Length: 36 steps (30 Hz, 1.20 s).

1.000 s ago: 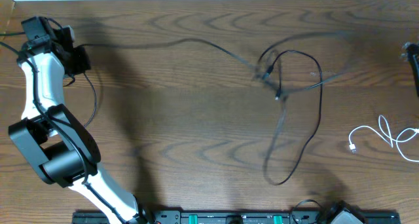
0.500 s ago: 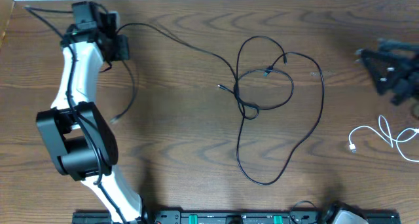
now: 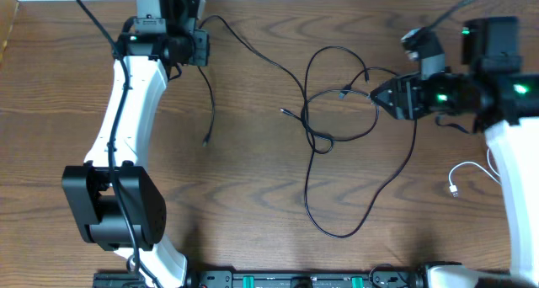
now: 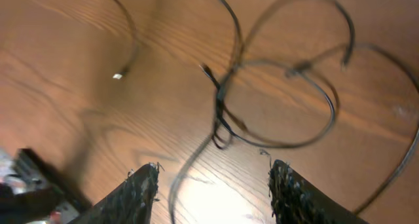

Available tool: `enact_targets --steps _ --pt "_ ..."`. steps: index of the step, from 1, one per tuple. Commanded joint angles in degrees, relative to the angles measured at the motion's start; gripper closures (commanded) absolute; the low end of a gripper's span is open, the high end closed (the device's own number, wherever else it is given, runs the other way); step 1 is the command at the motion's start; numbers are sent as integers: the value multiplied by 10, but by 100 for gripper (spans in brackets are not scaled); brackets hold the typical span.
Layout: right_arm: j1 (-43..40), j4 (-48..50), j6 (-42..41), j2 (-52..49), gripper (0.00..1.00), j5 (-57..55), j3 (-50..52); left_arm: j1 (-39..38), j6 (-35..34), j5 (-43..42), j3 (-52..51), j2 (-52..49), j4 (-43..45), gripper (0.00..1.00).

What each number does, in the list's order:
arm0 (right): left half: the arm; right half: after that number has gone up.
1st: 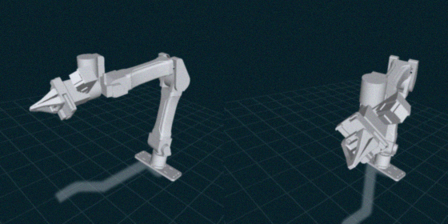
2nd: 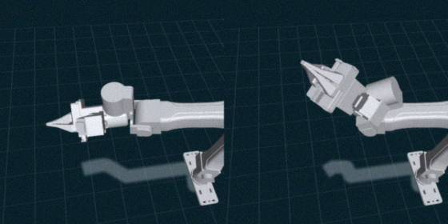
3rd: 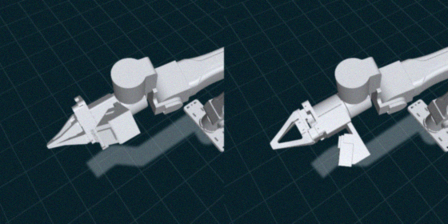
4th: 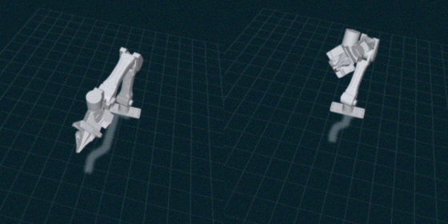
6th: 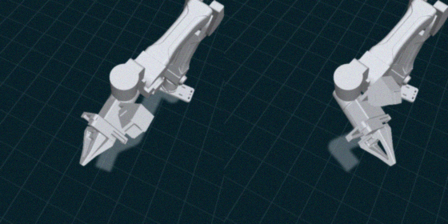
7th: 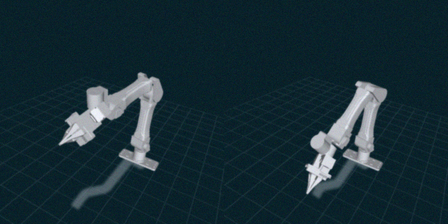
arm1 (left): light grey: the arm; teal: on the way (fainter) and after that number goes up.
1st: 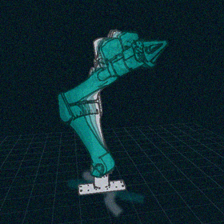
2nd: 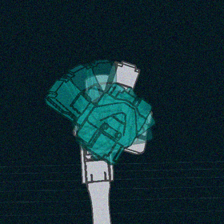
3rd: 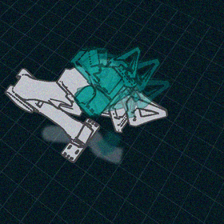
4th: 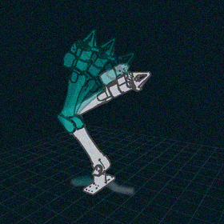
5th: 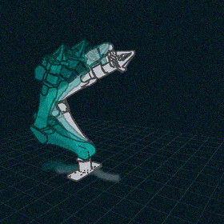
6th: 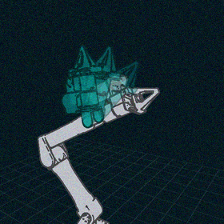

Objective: Untangle cables

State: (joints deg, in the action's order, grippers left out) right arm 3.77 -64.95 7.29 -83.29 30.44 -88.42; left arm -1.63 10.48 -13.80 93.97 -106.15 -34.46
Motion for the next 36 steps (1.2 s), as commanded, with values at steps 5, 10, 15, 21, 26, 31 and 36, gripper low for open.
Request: enact_targets --steps 5,10,15,21,26,31,36 --pt "60 -13 -21 -105 51 -62 -4 -30 -3 -21 -1 21 0 92" --pt "95 -20 -49 -170 54 -85 -4 -36 -3 -21 -1 21 0 92" --pt "129 -38 -60 -224 64 -89 -3 -36 -3 -21 -1 21 0 92" --pt "163 -48 -82 -249 63 -110 1 -36 -3 -21 -1 21 2 92" --pt "174 -38 -101 -252 62 -143 32 -36 -3 -23 -1 21 2 92" --pt "174 10 -105 -252 60 -142 87 -36 -3 -23 -1 22 2 92" --pt "176 62 -113 -252 59 -143 132 -36 -3 -36 -1 25 3 92"
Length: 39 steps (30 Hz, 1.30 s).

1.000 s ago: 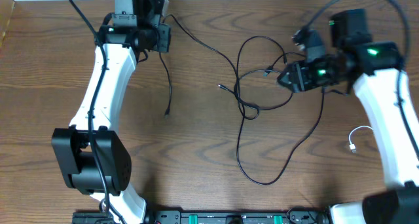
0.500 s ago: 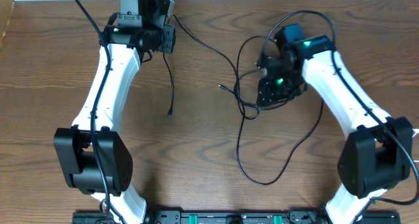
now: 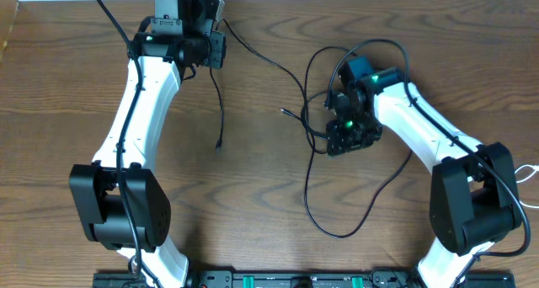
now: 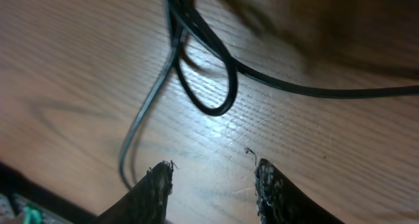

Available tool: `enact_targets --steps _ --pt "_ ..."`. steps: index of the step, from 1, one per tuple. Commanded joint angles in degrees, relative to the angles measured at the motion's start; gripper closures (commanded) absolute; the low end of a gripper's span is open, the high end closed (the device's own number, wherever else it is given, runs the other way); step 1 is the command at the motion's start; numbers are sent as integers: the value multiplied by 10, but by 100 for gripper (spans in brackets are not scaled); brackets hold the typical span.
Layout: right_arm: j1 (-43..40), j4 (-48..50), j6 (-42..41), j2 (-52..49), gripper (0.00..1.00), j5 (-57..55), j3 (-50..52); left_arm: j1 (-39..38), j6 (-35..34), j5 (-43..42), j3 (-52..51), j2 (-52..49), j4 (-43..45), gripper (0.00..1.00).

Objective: Untangle cables

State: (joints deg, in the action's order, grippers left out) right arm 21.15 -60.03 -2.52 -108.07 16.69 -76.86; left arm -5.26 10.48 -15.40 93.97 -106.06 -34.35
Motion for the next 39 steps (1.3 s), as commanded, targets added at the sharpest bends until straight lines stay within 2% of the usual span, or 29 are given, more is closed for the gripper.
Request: enact_targets --steps 1,9,22,27,34,39 --pt "2 21 -18 -5 59 -5 21 0 -3 -24 -1 24 2 92" --pt "17 87 -43 -8 53 -11 39 0 -3 -26 -1 25 1 92" --pt "19 151 -63 -27 55 -16 59 0 -3 -41 -1 35 5 92" --pt "22 168 -68 -36 62 -16 59 0 -3 -41 -1 47 6 92" --pt "22 179 -70 -37 99 -17 59 0 -3 -41 -1 63 10 92" --pt "24 208 -69 -33 99 -11 58 0 -3 -41 -1 64 8 91"
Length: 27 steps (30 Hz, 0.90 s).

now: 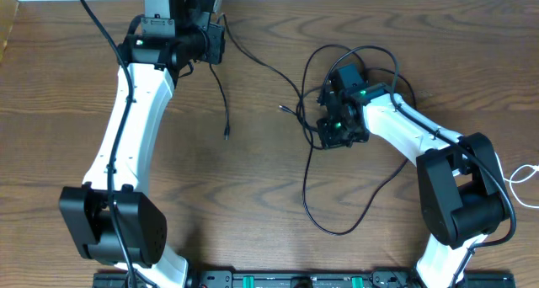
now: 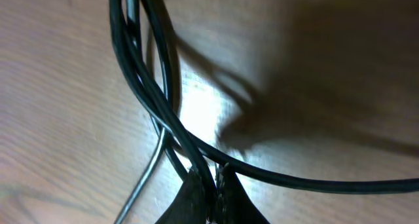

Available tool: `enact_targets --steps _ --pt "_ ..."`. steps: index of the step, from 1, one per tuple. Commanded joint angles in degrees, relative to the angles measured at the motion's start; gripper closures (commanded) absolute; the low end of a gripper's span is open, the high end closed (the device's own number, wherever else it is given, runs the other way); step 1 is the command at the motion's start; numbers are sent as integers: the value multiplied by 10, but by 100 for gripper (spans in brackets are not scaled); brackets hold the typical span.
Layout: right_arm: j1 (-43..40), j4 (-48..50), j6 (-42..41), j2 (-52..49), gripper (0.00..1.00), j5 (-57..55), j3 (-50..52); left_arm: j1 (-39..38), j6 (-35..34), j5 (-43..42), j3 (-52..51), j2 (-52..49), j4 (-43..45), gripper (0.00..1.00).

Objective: Untangle cables

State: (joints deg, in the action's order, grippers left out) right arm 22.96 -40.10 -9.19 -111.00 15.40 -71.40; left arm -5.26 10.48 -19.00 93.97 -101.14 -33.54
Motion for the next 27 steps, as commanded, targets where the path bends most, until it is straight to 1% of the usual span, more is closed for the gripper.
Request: enact_targets --steps 1,2,3,4,5,6,7,8,9,10,13,17,21,25,27 --pt "6 13 -2 -1 99 2 4 0 -3 -5 -1 14 -1 88" --pt "7 17 -2 5 99 2 4 0 -3 -5 -1 14 -1 84" --pt "7 22 -2 13 99 2 3 0 -3 -5 -1 14 -1 83" --pt "8 26 -2 22 99 2 3 0 -3 -5 -1 14 -2 73" --pt "8 34 -2 40 99 2 3 0 -3 -5 -1 14 -3 55" --pt "8 37 -2 50 99 2 3 0 -3 -5 -1 14 -3 41" --pt "7 42 -2 66 99 1 3 0 -3 -5 -1 14 -4 32" --pt "7 47 -2 87 99 2 3 0 -3 -5 -1 14 -5 26" --pt "6 50 -2 105 99 2 3 0 -3 -5 -1 14 -5 24" --pt "6 50 -2 131 99 2 3 0 -3 -6 -1 14 -6 19" --pt "6 47 -2 198 99 2 2 0 -3 -27 -1 14 -7 13" --pt "7 38 5 278 99 20 2 0 -2 -71 -1 14 -6 13" --pt "8 24 11 334 99 37 2 0 21 -170 -1 14 -6 13" --pt "8 25 16 352 99 38 2 -10 56 -276 -1 14 -5 12" --pt "8 27 16 353 99 38 2 -19 63 -303 -1 14 -2 12"
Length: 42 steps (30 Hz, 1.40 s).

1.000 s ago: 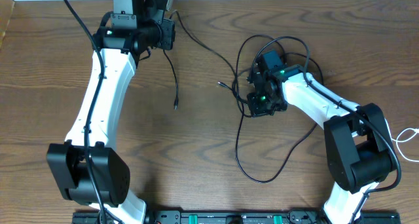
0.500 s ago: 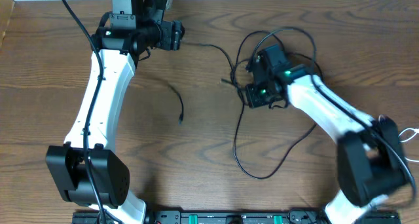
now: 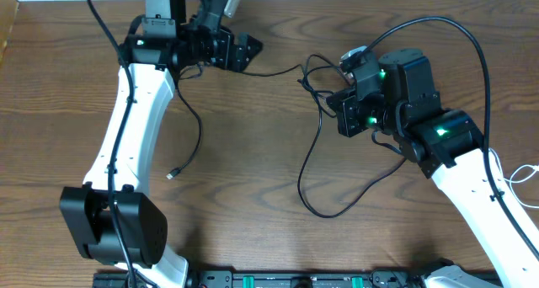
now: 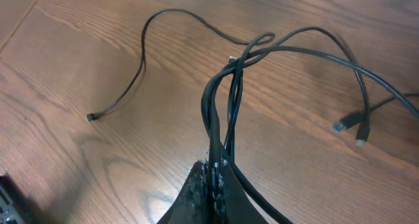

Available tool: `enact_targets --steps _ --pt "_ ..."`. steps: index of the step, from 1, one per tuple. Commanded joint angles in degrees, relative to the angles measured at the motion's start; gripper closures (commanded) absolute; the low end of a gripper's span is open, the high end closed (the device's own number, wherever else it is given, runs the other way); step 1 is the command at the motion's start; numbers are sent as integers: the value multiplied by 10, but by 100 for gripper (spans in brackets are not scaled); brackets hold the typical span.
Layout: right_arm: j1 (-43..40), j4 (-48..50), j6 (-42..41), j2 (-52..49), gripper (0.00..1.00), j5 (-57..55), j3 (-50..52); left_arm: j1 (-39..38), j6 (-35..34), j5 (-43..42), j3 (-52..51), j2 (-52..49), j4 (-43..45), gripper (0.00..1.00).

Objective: Untangle cables

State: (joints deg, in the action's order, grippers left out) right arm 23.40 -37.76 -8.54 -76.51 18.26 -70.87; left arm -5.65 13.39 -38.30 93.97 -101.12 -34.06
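Thin black cables are knotted together at a tangle (image 3: 313,72) (image 4: 252,48). My right gripper (image 4: 213,171) (image 3: 337,103) is shut on several black strands just below that knot, which rise from its fingers. Two plug ends (image 4: 340,126) lie to the right on the wood. A long loop (image 3: 324,214) trails toward the front. At the back, my left gripper (image 3: 246,49) holds one black cable: a strand runs from it right to the tangle, and its free end (image 3: 173,174) (image 4: 91,116) lies far left.
A white cable (image 3: 522,174) lies at the table's right edge. A black rail with green connectors (image 3: 286,280) runs along the front edge. The left arm's white link (image 3: 135,111) spans the left side of the table.
My right gripper, then shut on the strands low at the knot, now holds them higher and farther right. The left gripper has shifted right, and its cable's free end now lies farther left and forward.
My right gripper stood open to the right of the tangle, then open just above the knot, then shut on strands there. Now it holds them raised. The left gripper kept one cable at the back left throughout and has drawn closer to the tangle.
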Motion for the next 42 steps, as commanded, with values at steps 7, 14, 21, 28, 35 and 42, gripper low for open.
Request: enact_targets --steps 7,14,21,28,35,42 --pt "3 38 9 12 99 40 -9 -75 46 -114 -1 14 5 12" --pt "3 37 20 23 99 26 -36 -93 50 -114 -1 14 5 12" --pt "-4 40 27 24 99 14 -49 -97 50 -132 -1 14 3 12" --pt "-24 42 28 24 99 14 -49 -120 50 -133 -1 14 3 12" --pt "-41 51 28 24 99 14 -50 -142 50 -133 -1 14 3 12" --pt "-43 55 28 24 99 18 -50 -156 57 -131 -1 14 2 12"
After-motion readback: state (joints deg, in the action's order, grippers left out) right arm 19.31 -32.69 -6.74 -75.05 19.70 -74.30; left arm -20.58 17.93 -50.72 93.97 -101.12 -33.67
